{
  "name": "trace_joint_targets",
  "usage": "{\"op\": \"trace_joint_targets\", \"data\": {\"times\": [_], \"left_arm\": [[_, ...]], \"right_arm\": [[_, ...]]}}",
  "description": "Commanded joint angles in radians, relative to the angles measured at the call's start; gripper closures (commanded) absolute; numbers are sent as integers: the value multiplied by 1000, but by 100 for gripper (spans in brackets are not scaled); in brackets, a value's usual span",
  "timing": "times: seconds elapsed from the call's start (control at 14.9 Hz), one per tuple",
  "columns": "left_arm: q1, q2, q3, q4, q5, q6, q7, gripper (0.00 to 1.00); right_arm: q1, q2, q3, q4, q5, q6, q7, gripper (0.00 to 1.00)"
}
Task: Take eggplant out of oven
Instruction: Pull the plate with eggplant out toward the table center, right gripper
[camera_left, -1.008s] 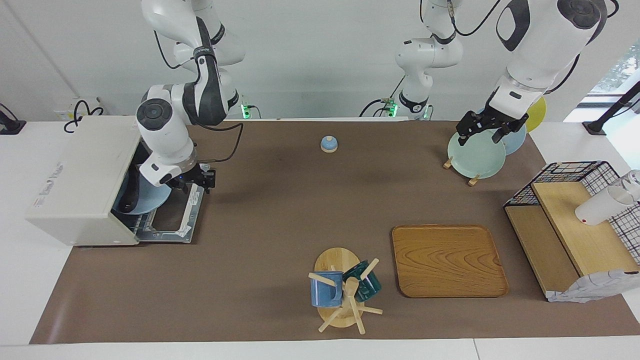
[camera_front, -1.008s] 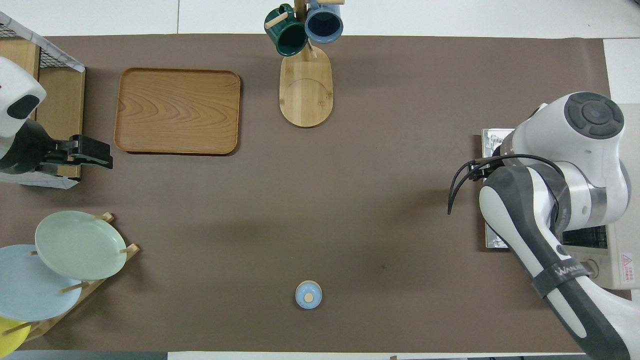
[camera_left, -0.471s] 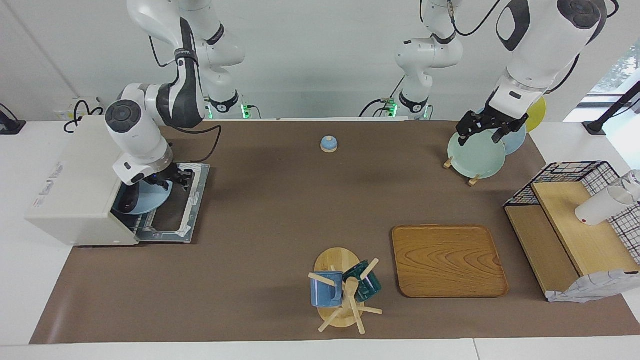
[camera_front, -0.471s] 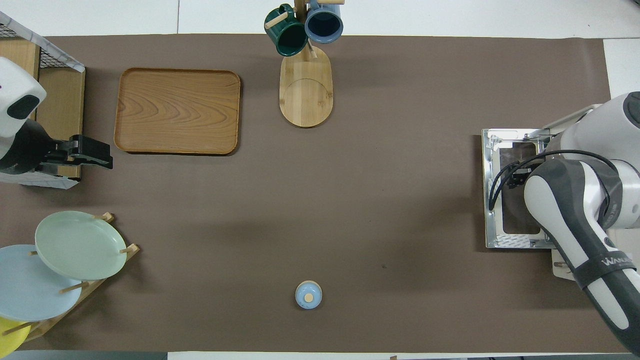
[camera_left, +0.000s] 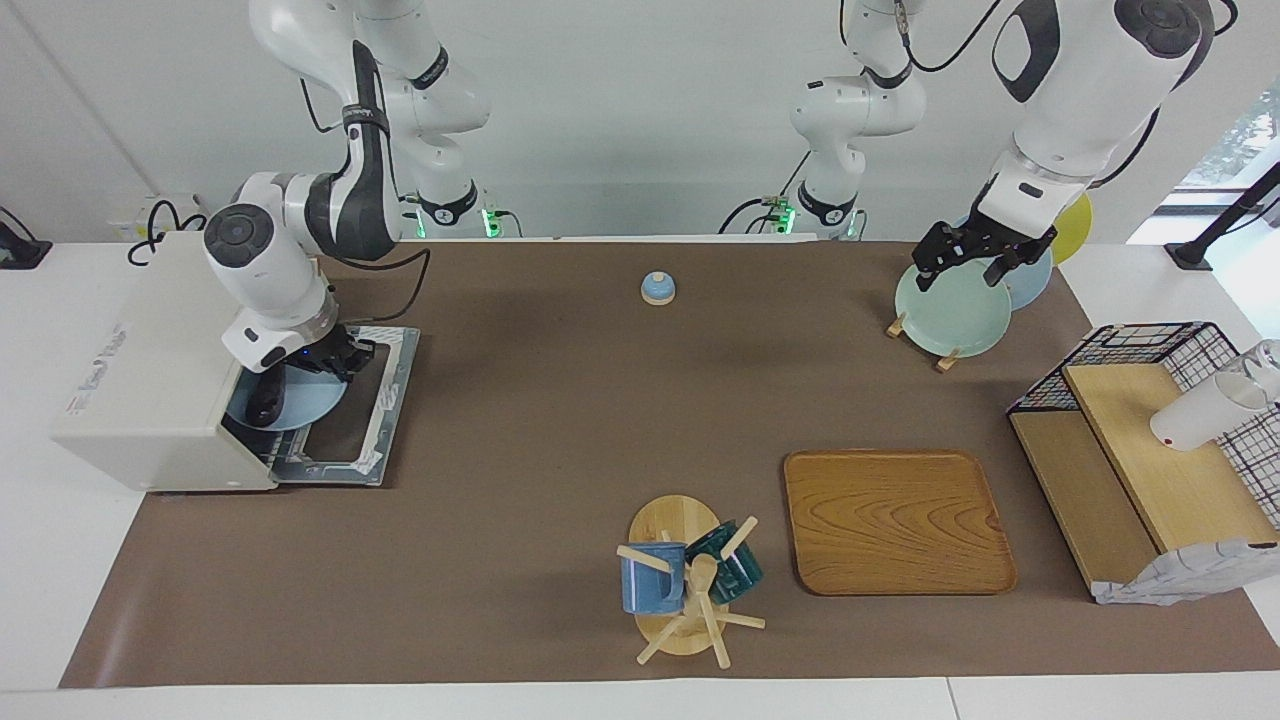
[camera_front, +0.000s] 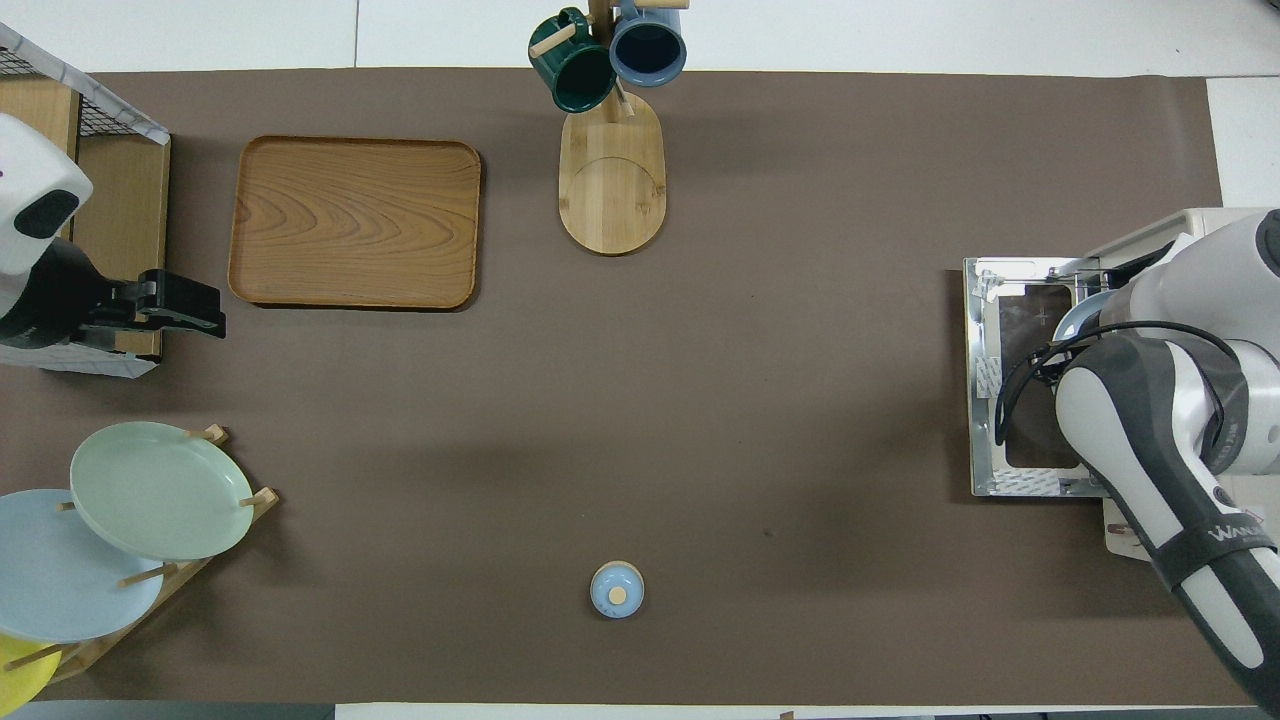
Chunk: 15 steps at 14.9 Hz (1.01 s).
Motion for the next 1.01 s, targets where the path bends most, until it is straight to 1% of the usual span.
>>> {"op": "trace_joint_targets", "data": {"times": [0.0, 0.07, 0.27, 0.47, 0.54, 0.67, 0.74, 0.81, 0.87, 0.94], "left_arm": [[12, 2, -11, 9, 19, -11, -9, 0], [12, 2, -11, 9, 19, -11, -7, 0], [12, 2, -11, 9, 19, -12, -7, 0], [12, 2, -11, 9, 19, -11, -9, 0], [12, 2, -11, 9, 19, -11, -9, 0], [12, 2, -11, 9, 19, -11, -7, 0], [12, 2, -11, 9, 19, -11, -9, 0], [12, 2, -11, 9, 19, -11, -9, 0], [12, 2, -11, 9, 19, -11, -7, 0], [12, 2, -11, 9, 19, -11, -7, 0]], "right_arm": [[82, -9, 13, 22, -45, -43, -6, 100], [134, -5, 13, 62, -49, -93, 11, 100], [306, 21, 13, 171, -50, -195, 170, 100], [475, 35, 15, 219, -38, -206, 318, 100], [548, 50, 15, 242, -35, -210, 388, 100], [648, 119, 16, 326, -26, -221, 524, 100], [697, 189, 18, 408, -15, -247, 593, 100], [745, 275, 18, 538, -6, -306, 655, 100], [783, 344, 18, 650, 0, -377, 700, 100], [802, 390, 24, 714, 11, -393, 730, 100]]}}
